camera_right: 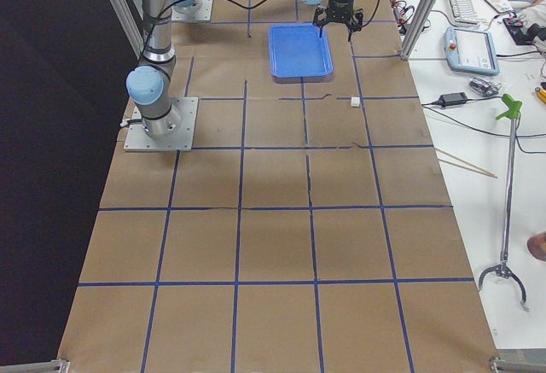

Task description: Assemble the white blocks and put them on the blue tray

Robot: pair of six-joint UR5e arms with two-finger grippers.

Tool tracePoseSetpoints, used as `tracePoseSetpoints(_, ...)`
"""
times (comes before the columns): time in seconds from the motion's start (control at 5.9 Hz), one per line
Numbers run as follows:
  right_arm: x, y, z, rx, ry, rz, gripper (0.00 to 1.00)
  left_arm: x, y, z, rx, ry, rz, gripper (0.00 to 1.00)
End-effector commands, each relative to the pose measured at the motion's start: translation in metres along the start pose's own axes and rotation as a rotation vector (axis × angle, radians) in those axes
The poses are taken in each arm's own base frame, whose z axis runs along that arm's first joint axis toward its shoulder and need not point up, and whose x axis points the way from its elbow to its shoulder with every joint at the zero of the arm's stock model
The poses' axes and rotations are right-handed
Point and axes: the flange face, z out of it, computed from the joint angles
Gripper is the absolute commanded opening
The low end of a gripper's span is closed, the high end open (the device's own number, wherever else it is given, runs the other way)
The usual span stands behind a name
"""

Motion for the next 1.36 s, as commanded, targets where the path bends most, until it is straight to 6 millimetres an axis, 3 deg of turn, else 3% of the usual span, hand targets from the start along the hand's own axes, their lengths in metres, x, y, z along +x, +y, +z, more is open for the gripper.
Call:
tracePoseSetpoints(0.0, 0.064, 0.006, 0.024, 0.002, 0.005, -0.096, 1.0, -0.009, 0.002, 0.028, -0.036, -0.004, -0.012, 0.97)
tracePoseSetpoints(0.17, 0.079, 0.016, 0.047, 0.07, -0.017, -0.144, 1.0, -0.009, 0.001, 0.038, -0.05, 0.002, -0.012, 0.97)
tracePoseSetpoints(0.34, 0.094, 0.035, 0.079, 0.122, -0.057, -0.125, 1.0, -0.01, 0.001, 0.04, -0.052, 0.002, -0.014, 0.8)
tracePoseSetpoints(0.51, 0.104, 0.037, 0.111, 0.188, -0.094, -0.163, 1.0, -0.014, -0.002, 0.036, -0.043, 0.0, -0.017, 0.47)
tracePoseSetpoints(0.68, 0.11, 0.045, 0.126, 0.235, -0.112, -0.147, 1.0, -0.017, -0.003, 0.035, -0.04, -0.001, -0.015, 0.27)
tracePoseSetpoints(0.85, 0.11, 0.05, 0.153, 0.248, -0.153, -0.135, 1.0, -0.018, -0.003, 0.032, -0.034, -0.002, 0.015, 0.17)
tracePoseSetpoints(1.02, 0.113, 0.054, 0.175, 0.249, -0.114, -0.136, 1.0, -0.018, -0.003, 0.025, -0.024, -0.003, 0.134, 0.12)
tracePoseSetpoints(1.19, 0.106, 0.057, 0.205, 0.309, -0.105, -0.122, 1.0, -0.015, 0.003, 0.002, -0.007, -0.009, 0.388, 0.12)
